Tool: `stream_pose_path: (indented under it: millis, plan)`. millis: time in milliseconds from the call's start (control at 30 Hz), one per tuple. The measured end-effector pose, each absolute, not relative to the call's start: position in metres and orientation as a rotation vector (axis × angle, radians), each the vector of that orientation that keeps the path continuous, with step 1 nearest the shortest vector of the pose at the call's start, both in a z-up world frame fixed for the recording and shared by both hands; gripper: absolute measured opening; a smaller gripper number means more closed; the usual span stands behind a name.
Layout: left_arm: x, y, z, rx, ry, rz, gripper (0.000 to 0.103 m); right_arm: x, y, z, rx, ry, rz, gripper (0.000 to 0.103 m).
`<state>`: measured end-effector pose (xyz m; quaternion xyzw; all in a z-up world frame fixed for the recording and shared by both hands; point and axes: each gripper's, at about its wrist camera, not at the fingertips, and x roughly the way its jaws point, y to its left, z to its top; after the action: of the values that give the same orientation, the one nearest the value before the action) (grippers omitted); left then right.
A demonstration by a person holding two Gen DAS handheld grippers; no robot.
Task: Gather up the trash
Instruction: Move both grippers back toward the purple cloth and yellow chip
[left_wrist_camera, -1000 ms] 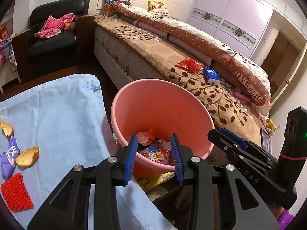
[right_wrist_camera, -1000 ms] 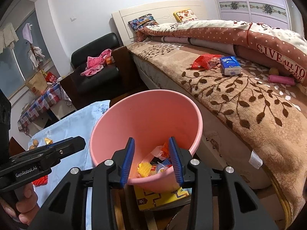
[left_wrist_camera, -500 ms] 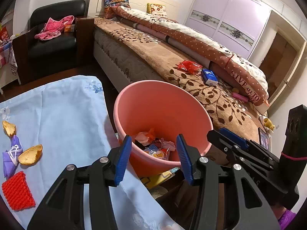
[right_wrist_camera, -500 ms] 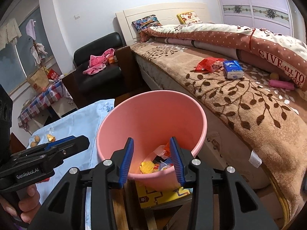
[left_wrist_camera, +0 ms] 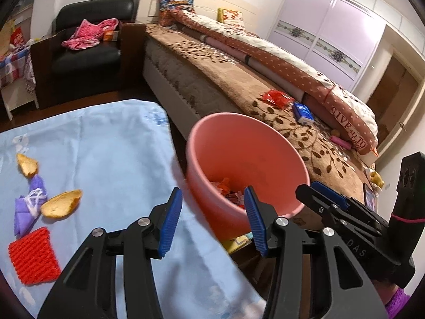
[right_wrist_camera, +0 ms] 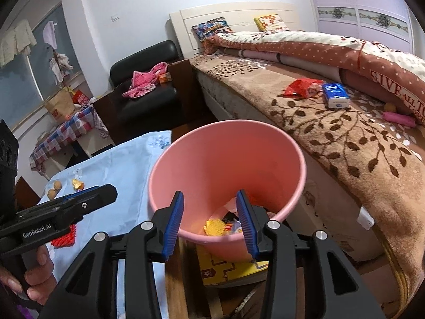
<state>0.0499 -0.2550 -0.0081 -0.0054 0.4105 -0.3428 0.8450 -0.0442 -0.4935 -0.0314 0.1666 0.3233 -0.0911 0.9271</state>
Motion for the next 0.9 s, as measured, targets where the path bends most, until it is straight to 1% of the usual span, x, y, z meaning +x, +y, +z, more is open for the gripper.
stream_pose_path:
  millis: [333, 667, 900]
  plan:
    - [0.053, -0.195, -0.010, -0.043, 0.844, -0.608, 0.049, -0.027, -0.458, -0.031, 0.294, 0.675, -0.080, 0.044]
    - [0.045, -0.099, -0.013, -0.064, 0.808, -0.406, 0.049, -0.002, -0.405, -0.036, 0.226, 0.712, 0.074, 0.045]
    - [0.047, -0.042, -0.035, -0.127, 0.868, -0.271, 0.049, 0.022, -0.353, -0.047, 0.163, 0.772, 0.197, 0.045]
